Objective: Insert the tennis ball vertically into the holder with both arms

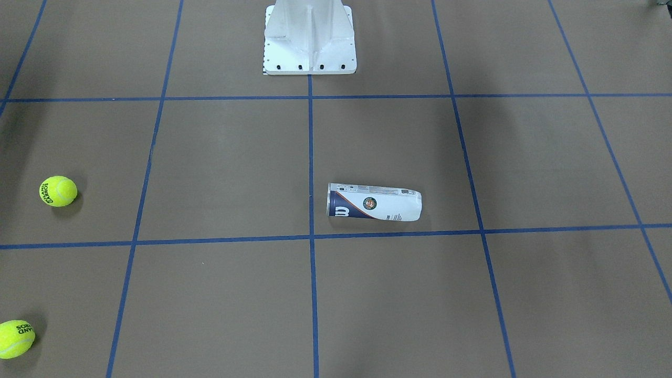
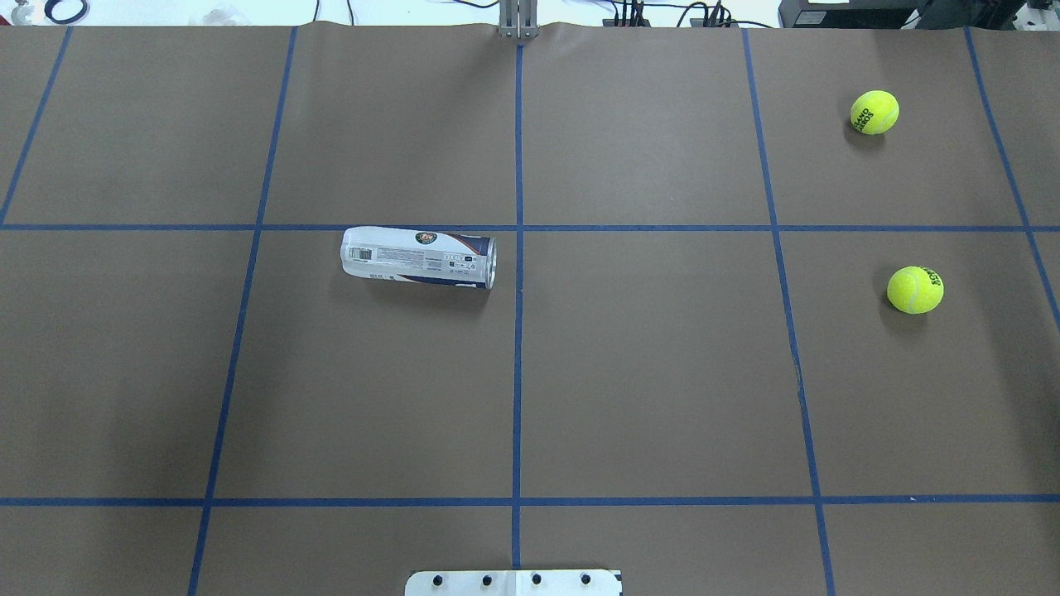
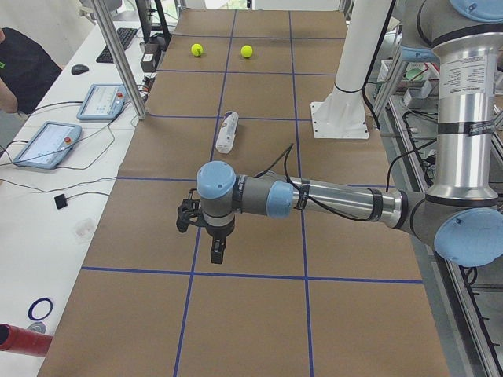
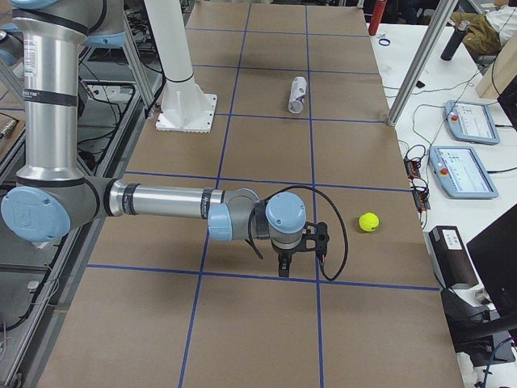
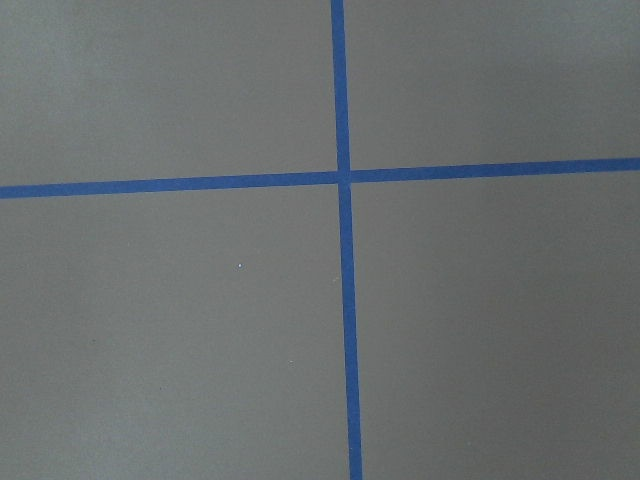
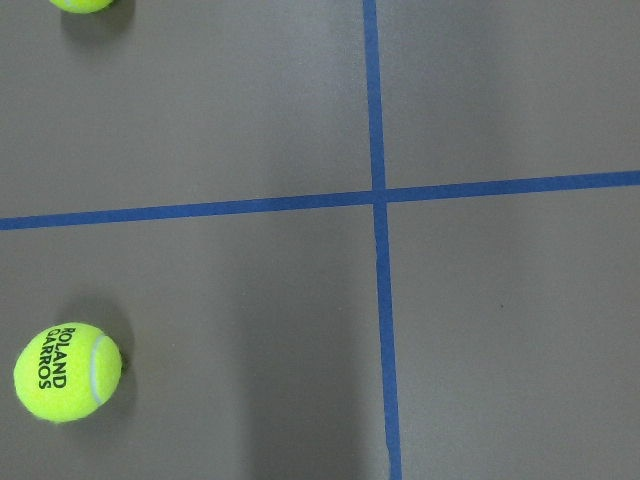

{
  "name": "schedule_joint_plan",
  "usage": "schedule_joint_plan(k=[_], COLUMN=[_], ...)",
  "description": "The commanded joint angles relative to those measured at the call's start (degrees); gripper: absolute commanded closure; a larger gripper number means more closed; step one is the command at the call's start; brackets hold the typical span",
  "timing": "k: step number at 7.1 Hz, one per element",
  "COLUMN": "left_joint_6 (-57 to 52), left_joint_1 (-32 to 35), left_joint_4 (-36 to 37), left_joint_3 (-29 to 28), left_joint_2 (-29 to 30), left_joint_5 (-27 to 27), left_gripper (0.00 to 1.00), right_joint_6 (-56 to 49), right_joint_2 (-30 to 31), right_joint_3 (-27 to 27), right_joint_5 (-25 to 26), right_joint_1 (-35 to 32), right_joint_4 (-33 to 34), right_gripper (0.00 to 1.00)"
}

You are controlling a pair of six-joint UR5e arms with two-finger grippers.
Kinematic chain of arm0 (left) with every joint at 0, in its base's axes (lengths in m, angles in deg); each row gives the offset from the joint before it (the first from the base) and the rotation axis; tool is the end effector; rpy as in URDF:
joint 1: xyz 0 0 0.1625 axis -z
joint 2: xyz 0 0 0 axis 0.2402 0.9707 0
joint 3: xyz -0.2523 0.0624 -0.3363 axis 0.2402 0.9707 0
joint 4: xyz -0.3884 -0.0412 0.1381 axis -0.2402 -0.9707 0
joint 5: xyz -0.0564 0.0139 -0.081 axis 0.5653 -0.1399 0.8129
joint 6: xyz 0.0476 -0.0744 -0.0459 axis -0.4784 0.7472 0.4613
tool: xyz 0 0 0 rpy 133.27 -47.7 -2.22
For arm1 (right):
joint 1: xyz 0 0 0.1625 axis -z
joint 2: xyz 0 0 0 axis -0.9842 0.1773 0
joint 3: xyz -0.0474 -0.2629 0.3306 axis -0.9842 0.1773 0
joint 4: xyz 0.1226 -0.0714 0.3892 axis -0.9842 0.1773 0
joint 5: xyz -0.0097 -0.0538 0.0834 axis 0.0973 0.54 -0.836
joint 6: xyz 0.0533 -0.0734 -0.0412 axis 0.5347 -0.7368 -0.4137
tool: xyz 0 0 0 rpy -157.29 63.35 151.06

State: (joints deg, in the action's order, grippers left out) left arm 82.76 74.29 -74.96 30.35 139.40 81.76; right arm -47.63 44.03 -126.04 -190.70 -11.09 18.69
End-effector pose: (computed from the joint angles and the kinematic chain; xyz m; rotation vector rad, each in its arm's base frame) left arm -0.0490 -0.4770 0.5688 0.1411 0.7743 0.0553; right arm 0.0620 -0.4597 0.6417 0.0503 -0.9075 0.0934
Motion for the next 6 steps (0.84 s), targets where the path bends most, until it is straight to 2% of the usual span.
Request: schedule_joint_plan(k=[1,2,4,6], left_joint_6=[0.84,4.85,5.5,5.07], left_joint_1=[-0.21,-1.6,-13.17,-20.3], left_joint_4=[-10.32,-14.67,-11.23,-10.32], left_joint_3=[4.57,4.75,4.32,1.78], left_joint_2=[2.8,3.34,12.1,21.66], left_joint_5=[0.68,4.69,4.12,4.03], left_gripper=[0.0,0.0,0.0,0.02], right_joint_6=[0.0,0.0,0.0,0.09], right_joint_2=[0.26,0.26,0.0,-0.18], right_joint_3=[-0.27,-0.27,-0.27,-0.36], right_joint_5=[-0.18,-0.18,-0.18,-0.27], right_joint_1=[0.0,0.0,0.0,0.0], right_joint_4=[-0.16,-0.25,-0.25,-0.25], right_gripper=[0.0,0.0,0.0,0.0])
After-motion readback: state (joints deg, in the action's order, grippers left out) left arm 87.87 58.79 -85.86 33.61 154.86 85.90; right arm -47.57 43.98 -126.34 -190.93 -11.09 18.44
